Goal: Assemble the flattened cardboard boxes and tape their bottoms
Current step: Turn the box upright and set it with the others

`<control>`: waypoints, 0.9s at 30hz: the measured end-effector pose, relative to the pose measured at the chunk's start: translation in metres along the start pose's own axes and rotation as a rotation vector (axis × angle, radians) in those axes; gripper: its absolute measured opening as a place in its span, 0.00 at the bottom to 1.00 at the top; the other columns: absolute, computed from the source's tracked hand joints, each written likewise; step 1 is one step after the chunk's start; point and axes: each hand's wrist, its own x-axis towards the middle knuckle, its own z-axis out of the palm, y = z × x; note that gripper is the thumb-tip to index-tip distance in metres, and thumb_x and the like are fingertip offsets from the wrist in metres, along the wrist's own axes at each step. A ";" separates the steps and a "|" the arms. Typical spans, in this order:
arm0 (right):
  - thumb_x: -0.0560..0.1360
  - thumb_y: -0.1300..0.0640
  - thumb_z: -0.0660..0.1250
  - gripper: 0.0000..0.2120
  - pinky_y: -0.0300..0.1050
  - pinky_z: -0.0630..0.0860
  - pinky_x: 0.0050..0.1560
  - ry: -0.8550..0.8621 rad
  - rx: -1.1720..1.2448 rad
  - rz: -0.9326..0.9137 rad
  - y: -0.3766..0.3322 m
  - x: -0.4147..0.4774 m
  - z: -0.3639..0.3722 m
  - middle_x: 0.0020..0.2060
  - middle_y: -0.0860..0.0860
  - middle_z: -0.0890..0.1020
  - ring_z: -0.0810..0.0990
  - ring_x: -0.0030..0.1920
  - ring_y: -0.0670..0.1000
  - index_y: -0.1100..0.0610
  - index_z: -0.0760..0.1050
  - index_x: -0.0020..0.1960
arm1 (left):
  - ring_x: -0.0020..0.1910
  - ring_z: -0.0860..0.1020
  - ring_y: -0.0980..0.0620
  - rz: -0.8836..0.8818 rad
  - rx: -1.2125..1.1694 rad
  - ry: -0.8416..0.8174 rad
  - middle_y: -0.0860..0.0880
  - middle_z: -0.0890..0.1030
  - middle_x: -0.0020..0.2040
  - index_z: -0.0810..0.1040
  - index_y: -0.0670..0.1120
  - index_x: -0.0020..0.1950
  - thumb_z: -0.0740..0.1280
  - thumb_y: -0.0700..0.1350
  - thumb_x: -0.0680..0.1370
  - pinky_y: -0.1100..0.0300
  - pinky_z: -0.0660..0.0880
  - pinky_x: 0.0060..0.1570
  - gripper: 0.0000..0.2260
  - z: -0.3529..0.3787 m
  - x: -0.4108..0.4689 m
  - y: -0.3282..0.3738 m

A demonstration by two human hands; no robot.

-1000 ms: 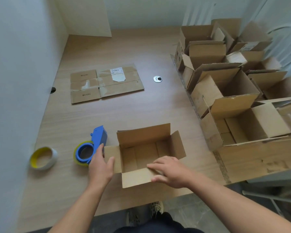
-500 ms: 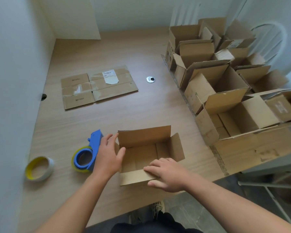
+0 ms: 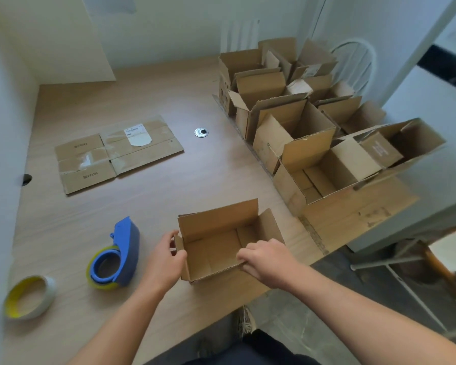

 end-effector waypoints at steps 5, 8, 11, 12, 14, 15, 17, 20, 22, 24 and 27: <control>0.84 0.48 0.56 0.10 0.49 0.66 0.49 0.021 -0.016 0.049 0.017 -0.028 0.016 0.52 0.48 0.79 0.77 0.52 0.55 0.49 0.75 0.58 | 0.54 0.76 0.53 -0.005 -0.064 -0.060 0.56 0.76 0.55 0.68 0.53 0.74 0.66 0.43 0.80 0.47 0.79 0.57 0.22 0.029 -0.012 0.013; 0.84 0.50 0.55 0.09 0.49 0.66 0.51 0.088 -0.042 0.082 0.027 -0.041 0.018 0.49 0.48 0.78 0.76 0.49 0.55 0.50 0.73 0.55 | 0.54 0.77 0.53 -0.005 -0.063 -0.065 0.60 0.76 0.52 0.70 0.53 0.73 0.67 0.45 0.79 0.45 0.79 0.57 0.22 0.040 -0.015 0.023; 0.84 0.53 0.55 0.07 0.49 0.66 0.51 0.153 -0.035 0.071 0.046 -0.056 0.017 0.46 0.48 0.77 0.76 0.46 0.55 0.49 0.72 0.53 | 0.56 0.78 0.51 -0.008 -0.067 -0.060 0.56 0.78 0.55 0.69 0.54 0.74 0.68 0.51 0.79 0.44 0.78 0.59 0.23 0.051 -0.019 0.033; 0.83 0.54 0.56 0.07 0.49 0.66 0.51 0.178 -0.039 0.063 0.055 -0.062 0.015 0.45 0.48 0.78 0.76 0.46 0.55 0.49 0.72 0.53 | 0.56 0.78 0.51 -0.006 -0.063 -0.059 0.57 0.77 0.55 0.69 0.54 0.74 0.68 0.52 0.79 0.45 0.78 0.59 0.24 0.056 -0.021 0.037; 0.81 0.53 0.61 0.05 0.51 0.68 0.55 0.266 -0.071 0.039 0.074 -0.072 0.015 0.45 0.47 0.80 0.78 0.48 0.55 0.49 0.75 0.53 | 0.55 0.78 0.52 -0.010 -0.045 -0.063 0.58 0.76 0.53 0.69 0.54 0.73 0.68 0.52 0.79 0.45 0.78 0.59 0.23 0.070 -0.024 0.046; 0.80 0.53 0.64 0.05 0.54 0.70 0.59 0.305 -0.083 0.035 0.084 -0.077 0.014 0.47 0.48 0.81 0.79 0.52 0.55 0.50 0.77 0.53 | 0.54 0.78 0.52 -0.014 -0.049 -0.064 0.57 0.76 0.52 0.70 0.53 0.73 0.69 0.50 0.79 0.46 0.79 0.58 0.23 0.079 -0.027 0.051; 0.78 0.52 0.66 0.12 0.64 0.62 0.71 0.266 -0.051 0.053 0.101 -0.084 0.014 0.60 0.50 0.78 0.72 0.67 0.56 0.50 0.77 0.61 | 0.54 0.78 0.51 -0.027 -0.069 -0.046 0.53 0.78 0.55 0.69 0.51 0.73 0.68 0.46 0.79 0.46 0.80 0.55 0.22 0.099 -0.035 0.060; 0.77 0.45 0.68 0.24 0.65 0.49 0.76 0.278 0.092 0.089 0.122 -0.100 0.016 0.74 0.52 0.66 0.55 0.78 0.56 0.47 0.70 0.72 | 0.54 0.78 0.48 -0.077 -0.101 0.023 0.49 0.77 0.59 0.67 0.52 0.76 0.65 0.44 0.80 0.46 0.80 0.54 0.23 0.125 -0.052 0.072; 0.76 0.40 0.68 0.29 0.62 0.52 0.76 0.407 0.161 0.097 0.143 -0.117 0.018 0.75 0.53 0.64 0.54 0.78 0.57 0.47 0.69 0.74 | 0.54 0.78 0.49 -0.079 -0.104 0.085 0.51 0.76 0.58 0.66 0.53 0.76 0.66 0.46 0.80 0.46 0.79 0.55 0.24 0.138 -0.063 0.074; 0.76 0.38 0.68 0.31 0.56 0.56 0.75 0.492 0.338 0.176 0.167 -0.130 0.018 0.75 0.52 0.63 0.55 0.77 0.55 0.48 0.68 0.75 | 0.56 0.77 0.50 -0.059 -0.057 0.152 0.52 0.76 0.58 0.66 0.54 0.76 0.67 0.49 0.80 0.48 0.77 0.56 0.25 0.146 -0.070 0.074; 0.78 0.42 0.67 0.32 0.51 0.64 0.72 0.455 0.671 0.337 0.190 -0.137 0.017 0.74 0.50 0.62 0.59 0.74 0.51 0.50 0.62 0.77 | 0.56 0.76 0.51 -0.088 -0.019 0.221 0.50 0.77 0.63 0.67 0.53 0.76 0.68 0.51 0.79 0.53 0.74 0.53 0.25 0.157 -0.084 0.068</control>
